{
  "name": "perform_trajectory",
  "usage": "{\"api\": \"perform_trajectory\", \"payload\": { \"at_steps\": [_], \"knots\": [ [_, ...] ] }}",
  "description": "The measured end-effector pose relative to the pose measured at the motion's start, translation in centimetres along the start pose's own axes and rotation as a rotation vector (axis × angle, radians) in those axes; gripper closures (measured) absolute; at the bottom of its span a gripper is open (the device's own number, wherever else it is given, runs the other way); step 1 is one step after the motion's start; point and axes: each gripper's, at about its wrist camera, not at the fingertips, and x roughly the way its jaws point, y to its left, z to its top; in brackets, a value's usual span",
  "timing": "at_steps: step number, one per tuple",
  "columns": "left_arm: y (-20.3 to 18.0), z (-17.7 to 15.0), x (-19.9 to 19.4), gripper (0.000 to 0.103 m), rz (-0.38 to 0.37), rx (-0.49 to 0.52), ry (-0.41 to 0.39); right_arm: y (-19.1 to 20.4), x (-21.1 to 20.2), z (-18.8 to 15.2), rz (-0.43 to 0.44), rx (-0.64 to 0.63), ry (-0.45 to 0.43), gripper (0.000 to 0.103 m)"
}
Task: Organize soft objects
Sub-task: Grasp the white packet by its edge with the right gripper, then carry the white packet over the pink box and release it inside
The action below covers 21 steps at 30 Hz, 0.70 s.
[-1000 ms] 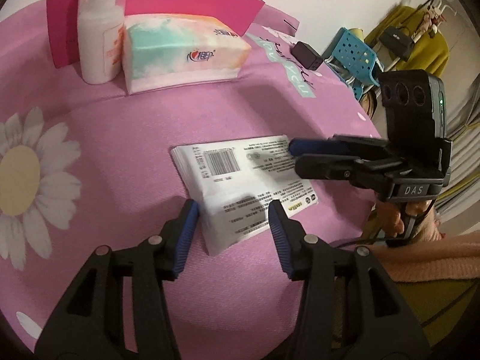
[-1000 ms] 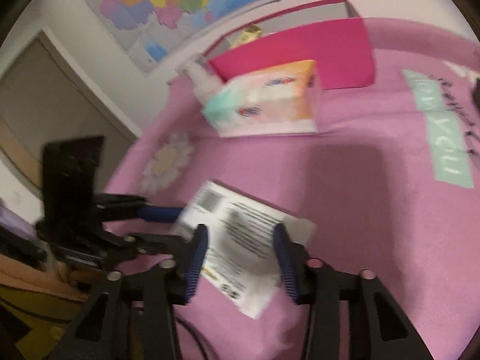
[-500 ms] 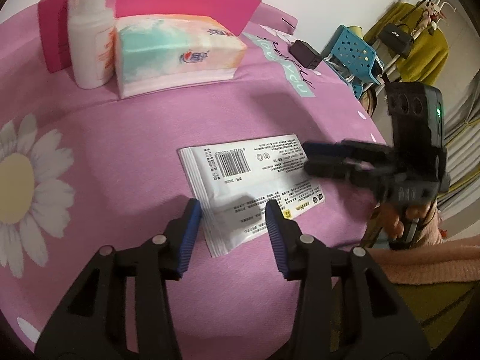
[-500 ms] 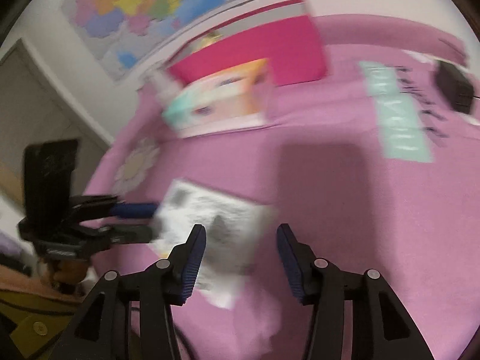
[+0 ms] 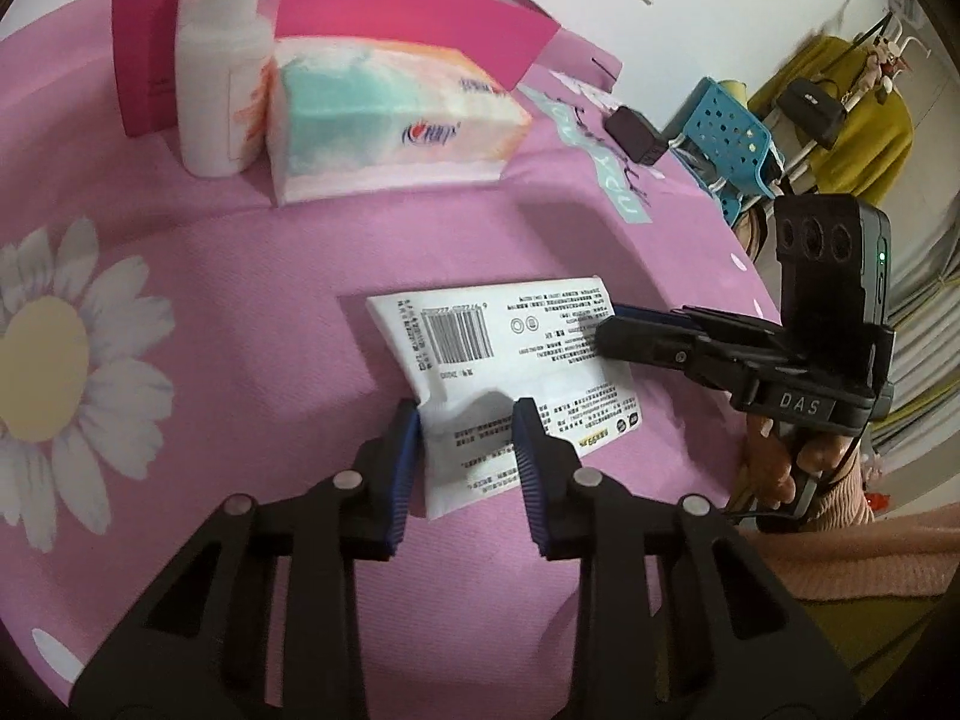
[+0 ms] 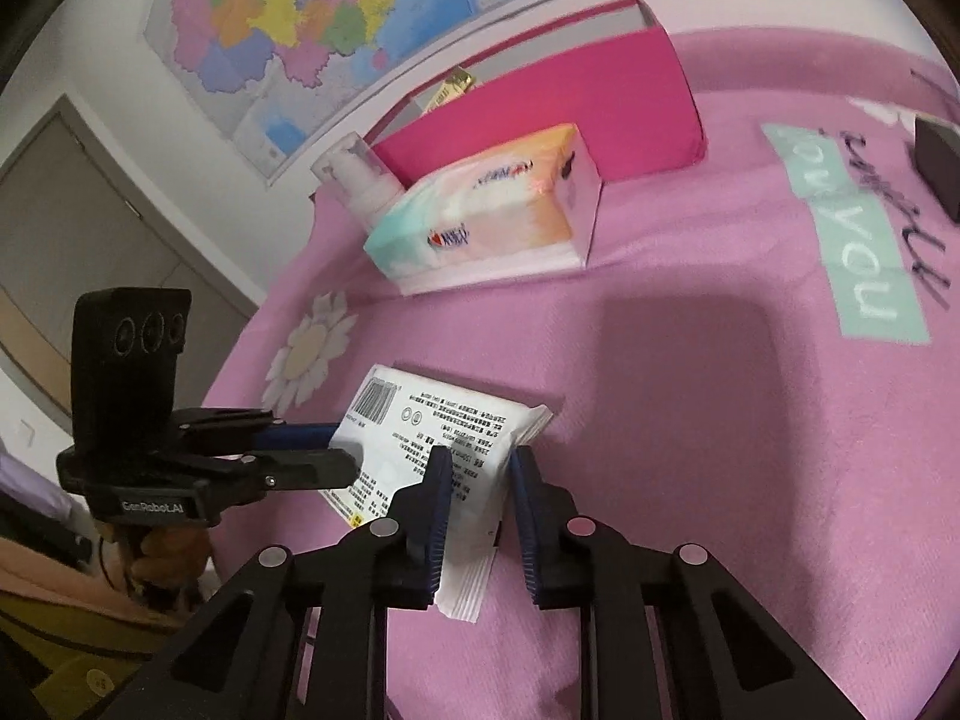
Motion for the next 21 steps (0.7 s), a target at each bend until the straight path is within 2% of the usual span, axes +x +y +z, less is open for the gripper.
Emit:
{"api": "perform_trajectory", "payload": {
  "at_steps": [7, 21],
  "knots": [
    [-1.1, 1.4, -1.6, 0.07, 0.011, 0.031, -0.05, 1.5, -2.7, 2.1, -0.006, -0.066, -0.073, 0.089],
    [-3.0, 8.0, -4.8, 0.07, 0.083, 0.109, -0.201, 2.3, -5.3, 8.2, -0.027, -0.126, -0.211, 0.089]
  ]
}}
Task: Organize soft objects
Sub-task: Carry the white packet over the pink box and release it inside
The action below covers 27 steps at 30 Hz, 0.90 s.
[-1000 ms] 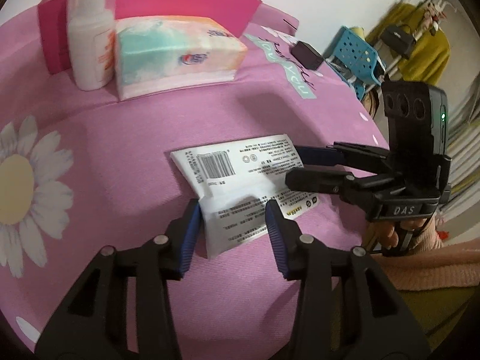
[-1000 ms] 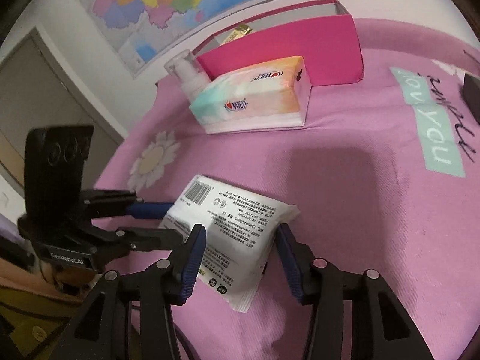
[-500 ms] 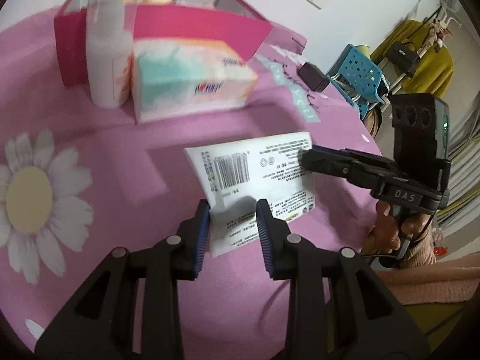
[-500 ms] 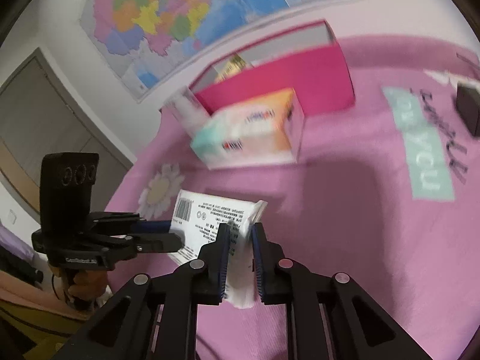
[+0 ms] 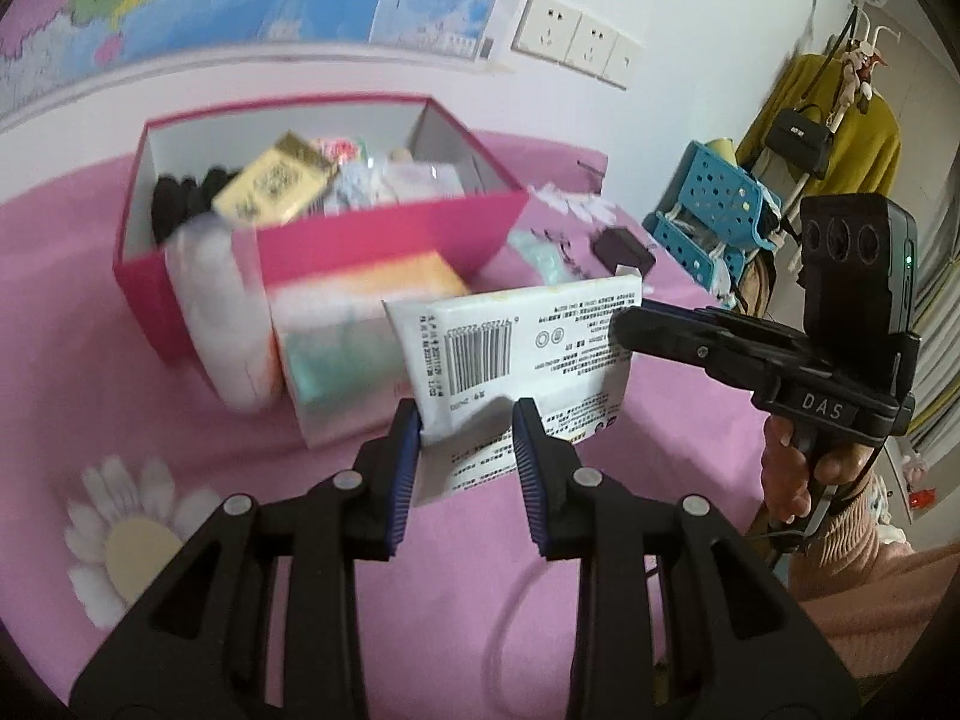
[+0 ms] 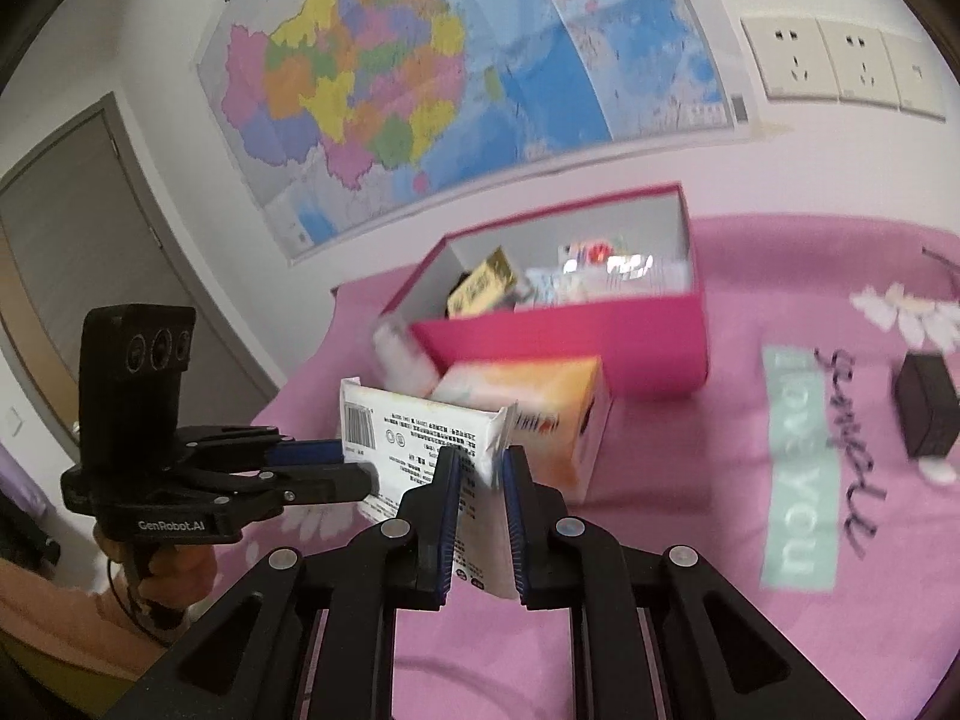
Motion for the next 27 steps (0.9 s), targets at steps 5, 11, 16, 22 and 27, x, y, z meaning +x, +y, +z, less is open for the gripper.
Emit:
{"api": "perform_trajectory", "payload": {
  "at_steps": [5, 11, 16, 22, 27],
  "knots": [
    [0.1, 2.2, 0.0, 0.07, 0.017, 0.016, -0.028, -0.7, 0.4, 2.3, -0.005, 0.001, -0.031, 0.089],
    [0.5, 4.5, 0.2, 0.07, 0.047, 0.027, -0.052, -1.3, 0.9, 4.4, -0.009, -0.01, -0.061, 0.089],
    [0.6, 5.7, 0.3, 0.07, 0.066, 0.035, -0.07, -1.8, 1.5, 5.7, -0.011, -0.006, -0.071, 0.089],
    [0.9, 6.9, 0.6, 0.07, 0.078, 0.034, -0.084, -2.2, 2.0, 6.7, -0.009, -0.007, -0.079, 0.089],
    [1.2, 7.5, 1.1, 0.07, 0.085, 0.034, -0.083, -2.6, 2.5, 7.3, -0.007, -0.001, -0.077, 0.089]
  ]
}}
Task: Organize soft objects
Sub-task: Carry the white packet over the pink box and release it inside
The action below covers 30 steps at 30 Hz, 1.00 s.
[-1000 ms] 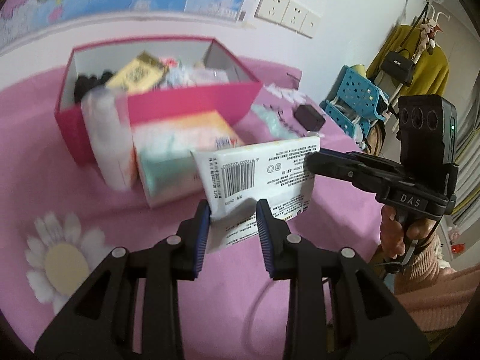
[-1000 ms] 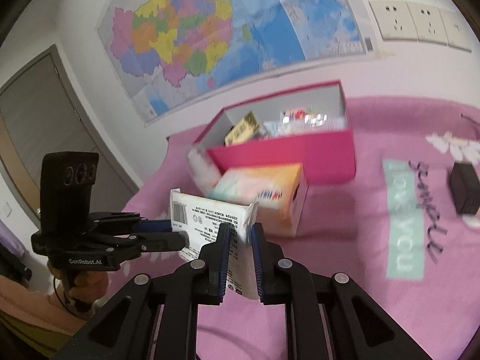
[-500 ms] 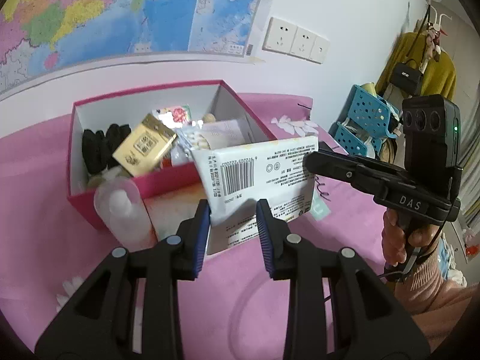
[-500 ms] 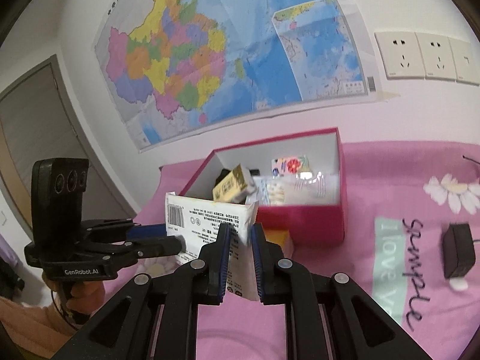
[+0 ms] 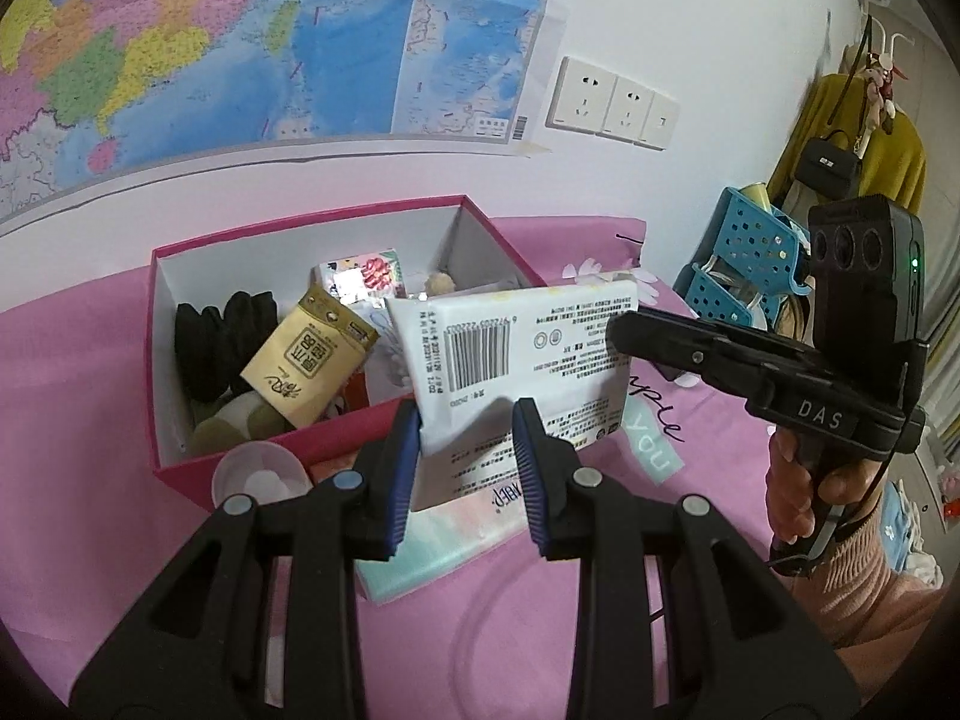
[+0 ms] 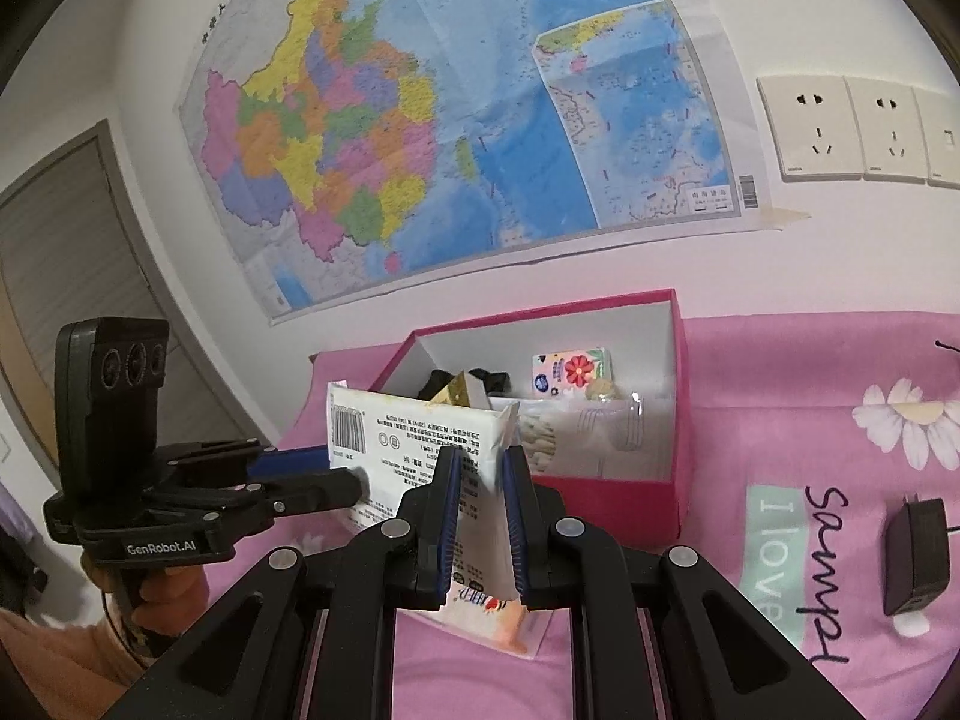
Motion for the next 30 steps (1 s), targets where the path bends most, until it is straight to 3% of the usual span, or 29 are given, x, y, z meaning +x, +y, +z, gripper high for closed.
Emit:
{"api": "perform_trajectory", "payload": {
  "at_steps": [30],
  "knots": [
    [1.1, 3.5, 2.7, 0.07, 0.056, 0.003, -0.005, -2.6, 3.3, 3.7, -0.002, 0.039, -0.002, 0.089]
  ]
}}
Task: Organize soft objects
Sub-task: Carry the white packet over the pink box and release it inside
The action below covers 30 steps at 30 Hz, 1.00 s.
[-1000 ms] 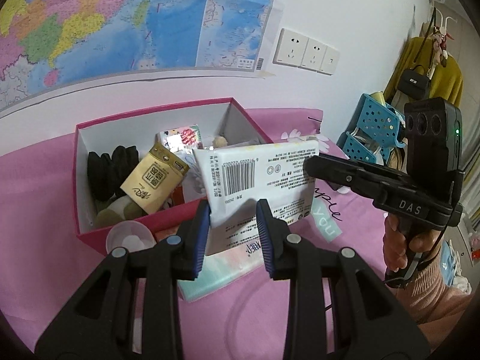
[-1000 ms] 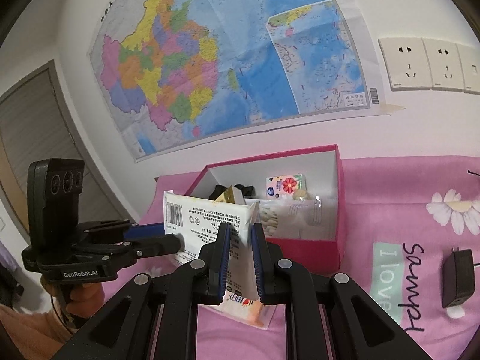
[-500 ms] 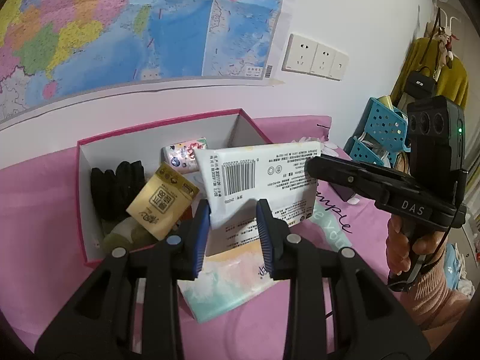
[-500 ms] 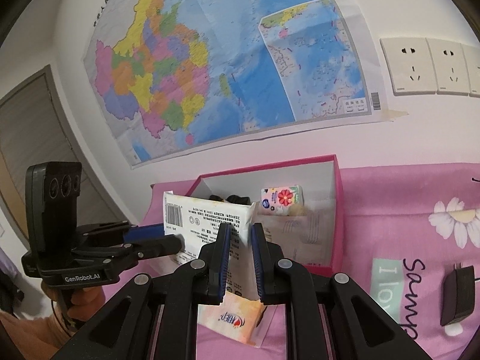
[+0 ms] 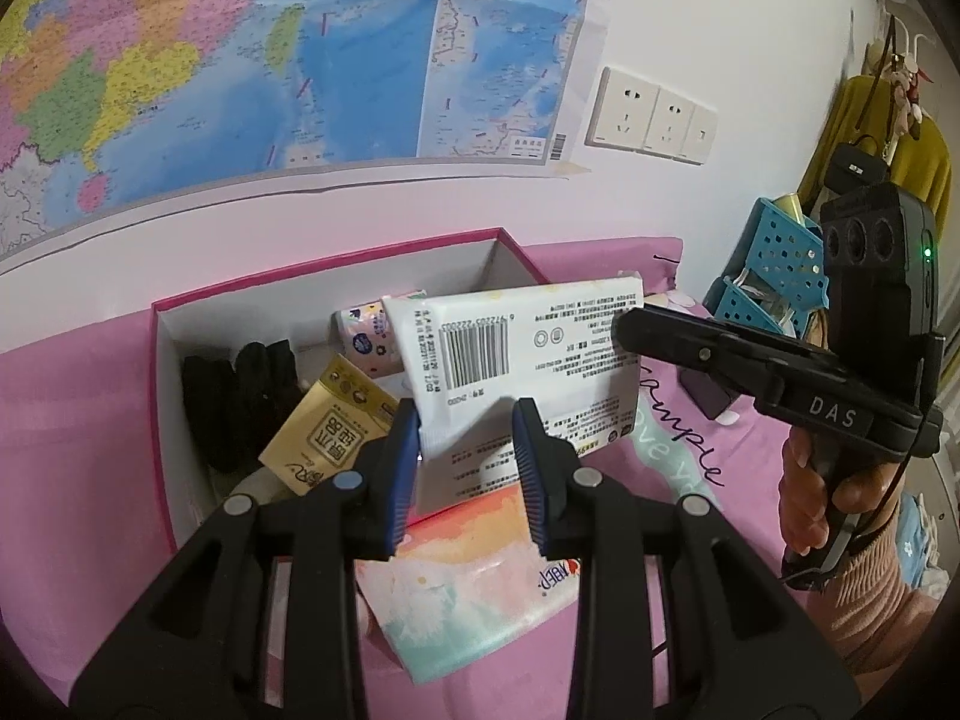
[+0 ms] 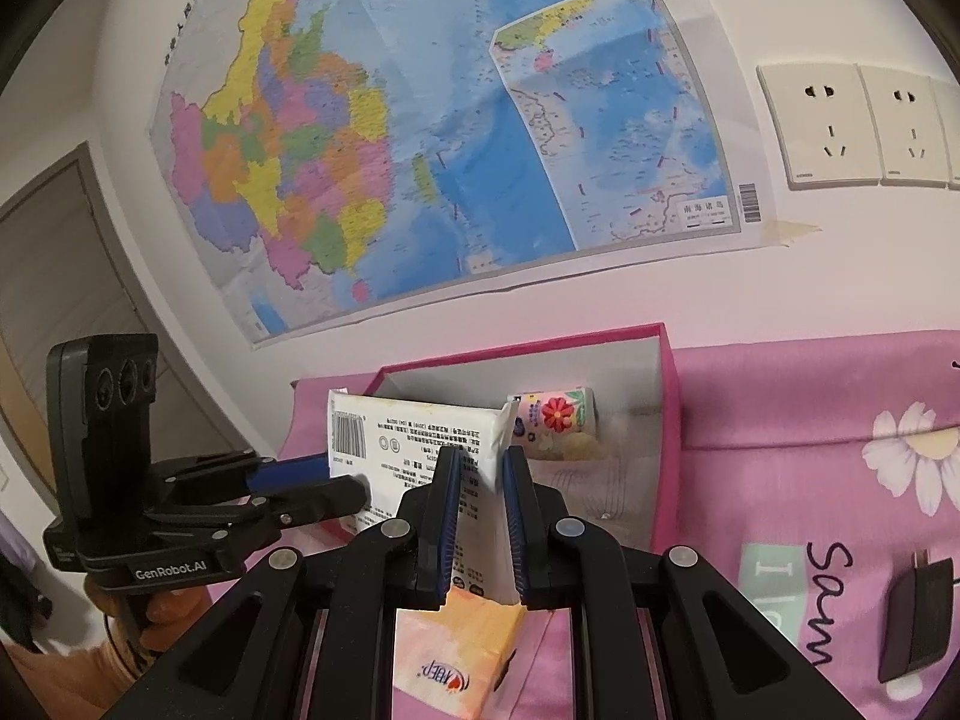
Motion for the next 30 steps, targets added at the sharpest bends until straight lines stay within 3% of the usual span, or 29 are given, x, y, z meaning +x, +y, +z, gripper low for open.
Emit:
{"api": "perform_trajectory", "payload": {
  "at_steps": [30],
  "knots": [
    [1.3, 1.8, 2.8, 0.07, 0.021, -0.031, 0.024, -1.7, 2.5, 1.6, -0.013, 0.018, 0.03, 0.089]
  ]
}}
